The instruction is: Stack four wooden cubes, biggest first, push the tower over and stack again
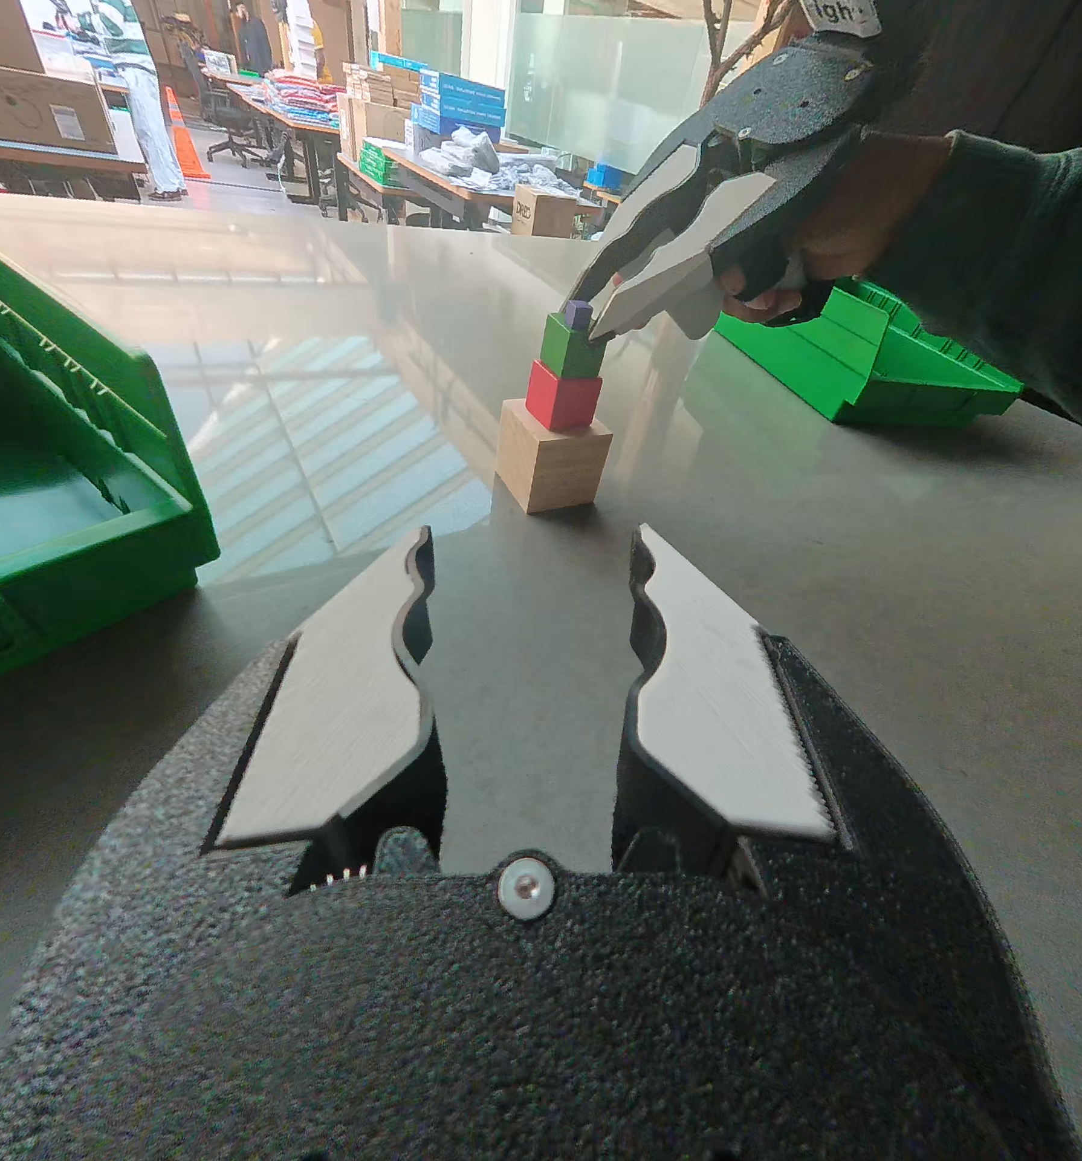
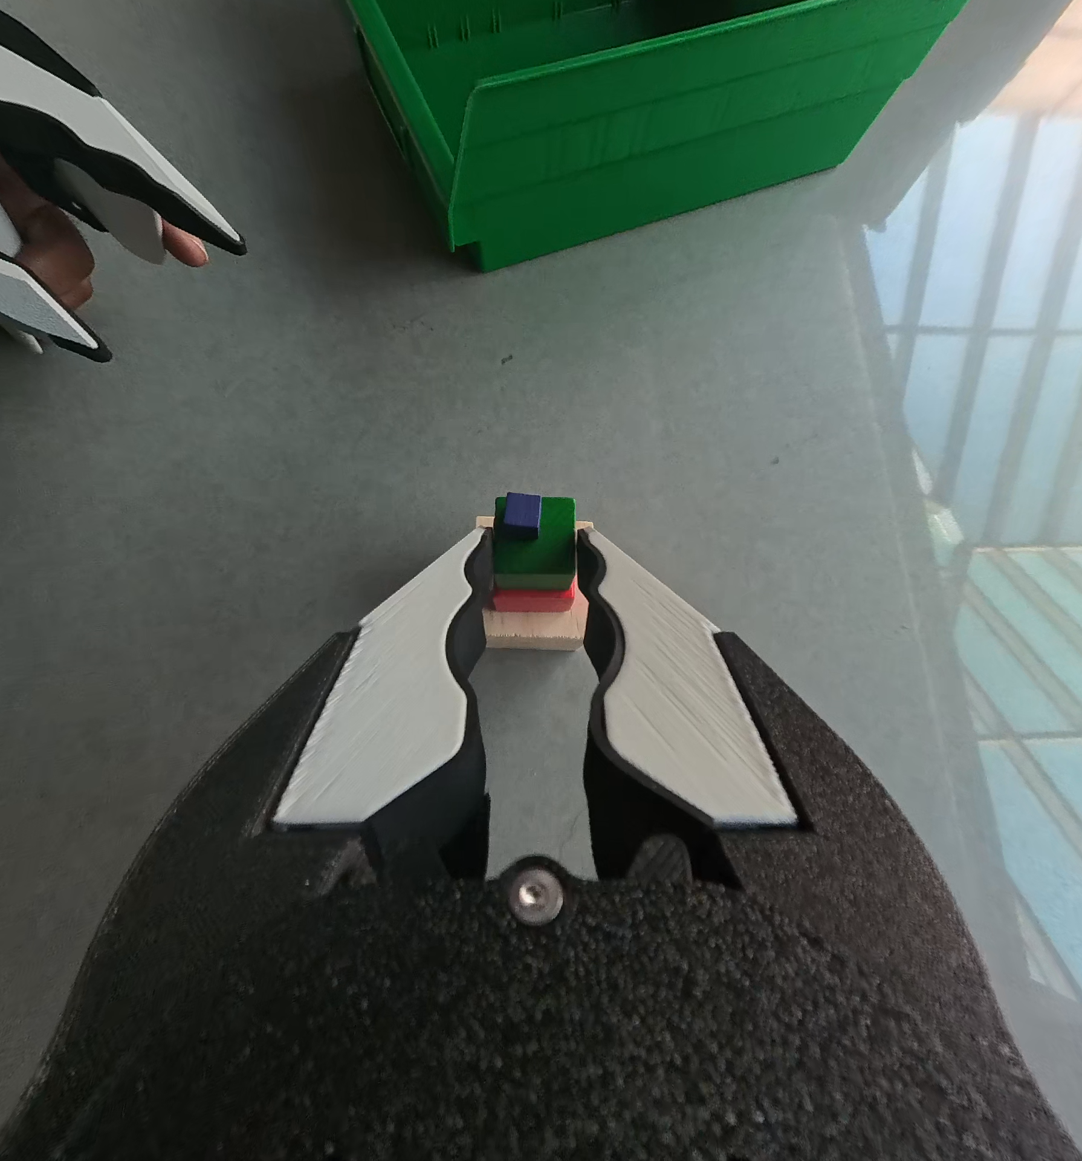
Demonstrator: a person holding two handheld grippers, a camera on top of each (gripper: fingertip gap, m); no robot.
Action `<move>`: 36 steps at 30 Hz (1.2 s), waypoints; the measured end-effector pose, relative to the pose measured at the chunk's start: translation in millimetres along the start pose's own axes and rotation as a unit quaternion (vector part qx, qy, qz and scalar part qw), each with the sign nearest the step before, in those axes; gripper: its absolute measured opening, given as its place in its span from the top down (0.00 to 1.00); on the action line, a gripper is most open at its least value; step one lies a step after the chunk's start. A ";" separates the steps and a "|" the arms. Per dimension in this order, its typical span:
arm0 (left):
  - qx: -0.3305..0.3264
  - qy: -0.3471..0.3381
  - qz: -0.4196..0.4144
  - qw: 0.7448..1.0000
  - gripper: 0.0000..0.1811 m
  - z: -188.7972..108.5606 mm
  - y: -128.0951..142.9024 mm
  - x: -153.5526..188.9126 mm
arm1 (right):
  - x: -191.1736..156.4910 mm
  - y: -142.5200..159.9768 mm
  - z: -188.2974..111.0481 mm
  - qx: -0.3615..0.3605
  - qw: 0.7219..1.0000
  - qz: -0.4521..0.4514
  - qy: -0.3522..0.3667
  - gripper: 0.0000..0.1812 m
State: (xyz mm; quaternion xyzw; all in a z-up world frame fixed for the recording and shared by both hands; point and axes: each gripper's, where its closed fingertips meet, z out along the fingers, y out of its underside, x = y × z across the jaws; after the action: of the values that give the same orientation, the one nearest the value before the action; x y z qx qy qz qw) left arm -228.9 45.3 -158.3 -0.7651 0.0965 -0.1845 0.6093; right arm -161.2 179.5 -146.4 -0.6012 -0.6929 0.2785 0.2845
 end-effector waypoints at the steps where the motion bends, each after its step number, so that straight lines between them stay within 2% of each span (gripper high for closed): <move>1: 0.000 0.000 0.000 1.000 0.65 0.0 0.1 0.0 | 0.4 -0.2 -0.3 0.000 1.000 -0.001 0.001 0.85; 8: 0.000 0.001 -0.003 1.000 0.65 0.2 0.2 -0.4 | -1.9 -9.9 -7.3 0.019 1.000 -0.008 -0.003 0.85; 18: 0.001 0.001 -0.005 1.000 0.65 0.1 -0.1 -1.2 | -3.1 -10.9 -6.7 0.019 1.000 -0.011 -0.005 0.94; 36: 0.000 0.001 -0.002 1.000 0.65 0.0 -0.1 -0.4 | 0.0 -9.2 -8.2 0.015 1.000 -0.010 -0.006 0.94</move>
State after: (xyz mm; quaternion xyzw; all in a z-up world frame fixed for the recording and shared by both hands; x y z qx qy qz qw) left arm -229.3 45.5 -158.3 -0.7649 0.0963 -0.1866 0.6089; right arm -161.5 178.7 -134.1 -0.5885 -0.6958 0.2898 0.2926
